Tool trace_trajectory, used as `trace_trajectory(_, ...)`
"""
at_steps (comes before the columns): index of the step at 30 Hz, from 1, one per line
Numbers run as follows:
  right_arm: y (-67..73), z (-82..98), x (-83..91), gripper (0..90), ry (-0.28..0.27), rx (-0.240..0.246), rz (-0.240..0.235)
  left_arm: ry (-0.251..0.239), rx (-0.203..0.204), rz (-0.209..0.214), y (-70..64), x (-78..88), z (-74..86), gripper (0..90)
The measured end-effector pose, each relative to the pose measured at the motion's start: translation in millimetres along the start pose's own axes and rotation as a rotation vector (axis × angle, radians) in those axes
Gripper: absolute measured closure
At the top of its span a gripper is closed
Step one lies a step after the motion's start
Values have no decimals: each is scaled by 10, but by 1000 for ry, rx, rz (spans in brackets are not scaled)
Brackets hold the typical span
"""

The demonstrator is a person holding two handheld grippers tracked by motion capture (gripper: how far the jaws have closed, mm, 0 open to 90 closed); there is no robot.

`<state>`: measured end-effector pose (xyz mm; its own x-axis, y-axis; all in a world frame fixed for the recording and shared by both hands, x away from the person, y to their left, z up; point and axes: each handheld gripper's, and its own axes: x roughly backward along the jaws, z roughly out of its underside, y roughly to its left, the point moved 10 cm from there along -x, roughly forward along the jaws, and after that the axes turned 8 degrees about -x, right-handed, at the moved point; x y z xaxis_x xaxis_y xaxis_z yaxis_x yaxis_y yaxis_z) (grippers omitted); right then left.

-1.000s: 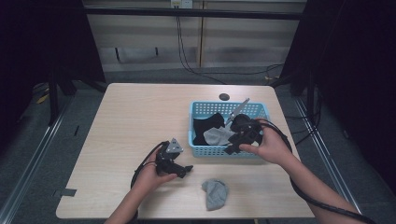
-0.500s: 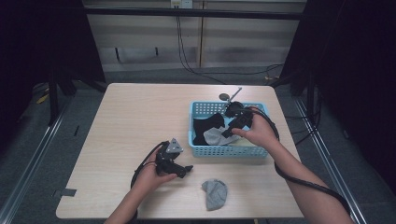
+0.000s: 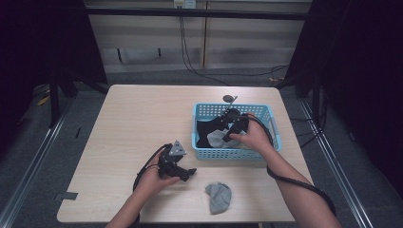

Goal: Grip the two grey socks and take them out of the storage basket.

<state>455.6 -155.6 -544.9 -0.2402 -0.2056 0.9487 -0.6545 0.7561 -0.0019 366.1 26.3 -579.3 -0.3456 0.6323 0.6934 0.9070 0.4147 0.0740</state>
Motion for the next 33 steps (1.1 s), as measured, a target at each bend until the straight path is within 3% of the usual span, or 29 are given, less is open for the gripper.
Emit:
trace_trajectory(3, -31, 44, -80, 440, 15, -8, 3, 1, -1, 1, -1, 0, 1, 116)
trace_trajectory(7, -34, 115, -160, 535, 51, 11, 4, 2, -1, 1, -1, 0, 1, 114)
trace_trajectory(11, 0, 137, -162, 765, 69, 21, 4, 2, -2, 1, -1, 1, 1, 114)
trace_trajectory(14, -1, 140, -125, 825, 85, 15, -3, 2, -2, 1, -1, 1, 2, 114)
trace_trajectory(21, -7, 92, 61, 852, 59, -2, -35, -4, 8, 2, -7, -4, -5, 112)
trace_trajectory(33, -60, 50, 435, 855, 25, -7, -42, -6, 4, 1, -4, -5, -7, 112)
